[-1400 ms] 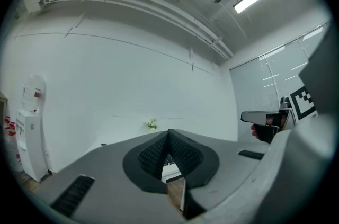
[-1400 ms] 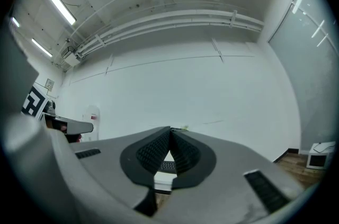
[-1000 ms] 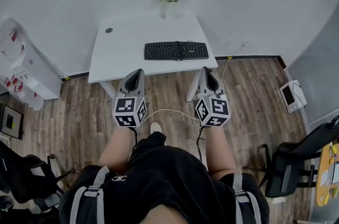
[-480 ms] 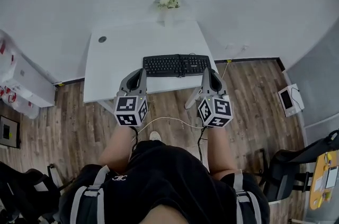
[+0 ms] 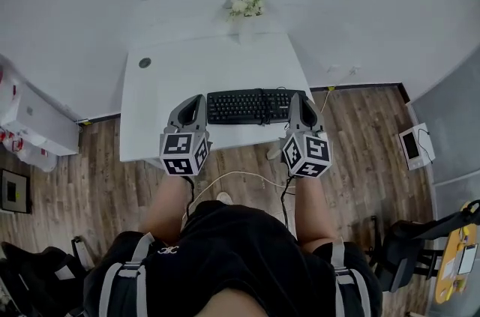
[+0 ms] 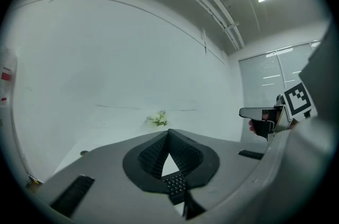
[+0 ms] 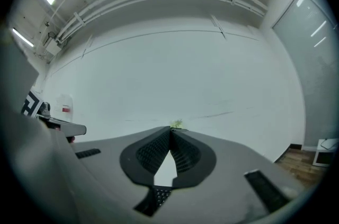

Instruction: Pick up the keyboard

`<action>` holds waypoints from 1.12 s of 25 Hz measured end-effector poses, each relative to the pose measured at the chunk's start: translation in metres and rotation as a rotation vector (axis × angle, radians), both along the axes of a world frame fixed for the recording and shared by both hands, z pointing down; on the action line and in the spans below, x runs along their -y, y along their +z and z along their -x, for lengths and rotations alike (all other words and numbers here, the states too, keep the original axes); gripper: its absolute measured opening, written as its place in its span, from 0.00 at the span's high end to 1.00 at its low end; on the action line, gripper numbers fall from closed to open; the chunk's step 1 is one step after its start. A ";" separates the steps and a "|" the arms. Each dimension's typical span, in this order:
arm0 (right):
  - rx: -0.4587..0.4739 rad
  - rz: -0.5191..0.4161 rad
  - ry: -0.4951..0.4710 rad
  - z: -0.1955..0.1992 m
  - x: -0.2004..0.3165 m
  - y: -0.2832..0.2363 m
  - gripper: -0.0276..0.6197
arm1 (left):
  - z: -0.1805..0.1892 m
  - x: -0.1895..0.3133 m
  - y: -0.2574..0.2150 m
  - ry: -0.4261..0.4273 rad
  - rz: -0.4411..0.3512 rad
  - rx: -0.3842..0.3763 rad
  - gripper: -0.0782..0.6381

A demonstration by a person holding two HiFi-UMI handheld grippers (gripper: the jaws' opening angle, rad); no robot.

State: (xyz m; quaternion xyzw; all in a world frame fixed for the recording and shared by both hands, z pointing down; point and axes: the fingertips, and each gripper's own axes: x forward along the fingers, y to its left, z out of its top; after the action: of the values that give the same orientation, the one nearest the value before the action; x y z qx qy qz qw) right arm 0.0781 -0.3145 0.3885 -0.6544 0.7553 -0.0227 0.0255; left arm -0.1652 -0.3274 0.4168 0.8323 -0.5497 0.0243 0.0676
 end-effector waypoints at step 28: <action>-0.028 0.124 -0.006 -0.071 0.121 0.070 0.96 | -0.013 0.120 0.064 -0.104 0.120 0.095 0.88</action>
State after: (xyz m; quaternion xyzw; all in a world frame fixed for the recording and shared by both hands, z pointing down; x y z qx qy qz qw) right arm 0.1494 -0.4357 0.4581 -0.6529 0.7546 -0.0603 -0.0257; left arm -0.1522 -0.4476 0.4803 0.7948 -0.5925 0.0932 0.0923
